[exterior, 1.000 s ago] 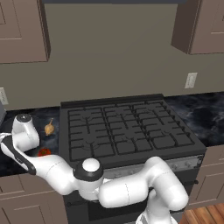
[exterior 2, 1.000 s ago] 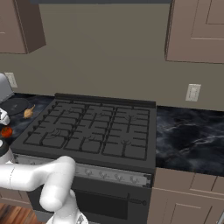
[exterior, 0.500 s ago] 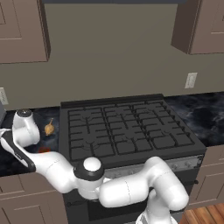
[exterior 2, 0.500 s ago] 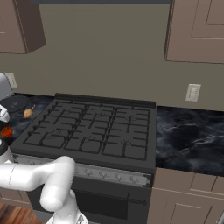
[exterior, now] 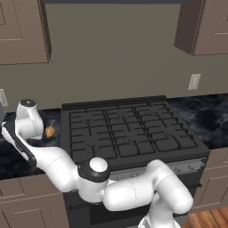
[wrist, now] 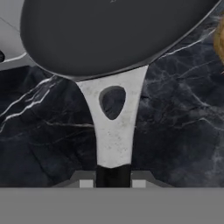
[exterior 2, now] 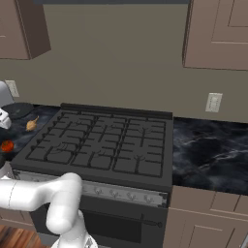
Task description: Place the pan on the front right burner on the stove. Then place the tomato and the onion in the pan and turn on the front right burner.
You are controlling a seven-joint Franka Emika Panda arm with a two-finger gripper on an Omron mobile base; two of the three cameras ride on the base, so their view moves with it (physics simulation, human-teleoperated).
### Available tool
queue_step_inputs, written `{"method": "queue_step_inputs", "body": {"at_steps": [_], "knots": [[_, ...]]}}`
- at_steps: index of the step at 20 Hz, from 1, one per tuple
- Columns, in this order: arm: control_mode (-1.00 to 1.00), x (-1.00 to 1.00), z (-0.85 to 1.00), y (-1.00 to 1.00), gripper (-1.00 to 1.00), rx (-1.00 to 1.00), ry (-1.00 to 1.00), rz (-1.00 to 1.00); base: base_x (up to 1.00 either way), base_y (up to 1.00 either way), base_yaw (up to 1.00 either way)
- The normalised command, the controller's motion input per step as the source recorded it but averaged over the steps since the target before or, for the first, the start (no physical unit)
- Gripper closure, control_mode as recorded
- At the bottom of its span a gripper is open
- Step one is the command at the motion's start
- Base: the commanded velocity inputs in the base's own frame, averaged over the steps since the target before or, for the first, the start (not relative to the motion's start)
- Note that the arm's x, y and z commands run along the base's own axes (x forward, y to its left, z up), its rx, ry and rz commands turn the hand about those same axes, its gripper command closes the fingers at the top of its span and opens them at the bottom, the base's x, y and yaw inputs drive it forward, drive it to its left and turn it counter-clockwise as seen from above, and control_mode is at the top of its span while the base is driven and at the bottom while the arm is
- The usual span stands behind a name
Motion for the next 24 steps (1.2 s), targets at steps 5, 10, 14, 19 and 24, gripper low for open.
{"method": "queue_step_inputs", "body": {"at_steps": [5,10,14,19,24], "knots": [[-1.00,-0.25,0.24,-0.31,1.00,0.00,0.00,0.00,0.00,0.00,0.00],[-1.00,-0.25,0.24,-0.29,1.00,0.00,0.00,0.00,0.00,0.00,0.00],[-1.00,-0.23,0.29,-0.38,1.00,0.00,0.00,0.00,0.00,0.00,0.00],[-1.00,-0.27,0.35,-0.55,1.00,0.00,0.00,0.00,0.00,0.00,0.00],[-1.00,-0.25,0.39,-0.63,1.00,0.00,0.00,0.01,0.00,0.00,0.00]]}}
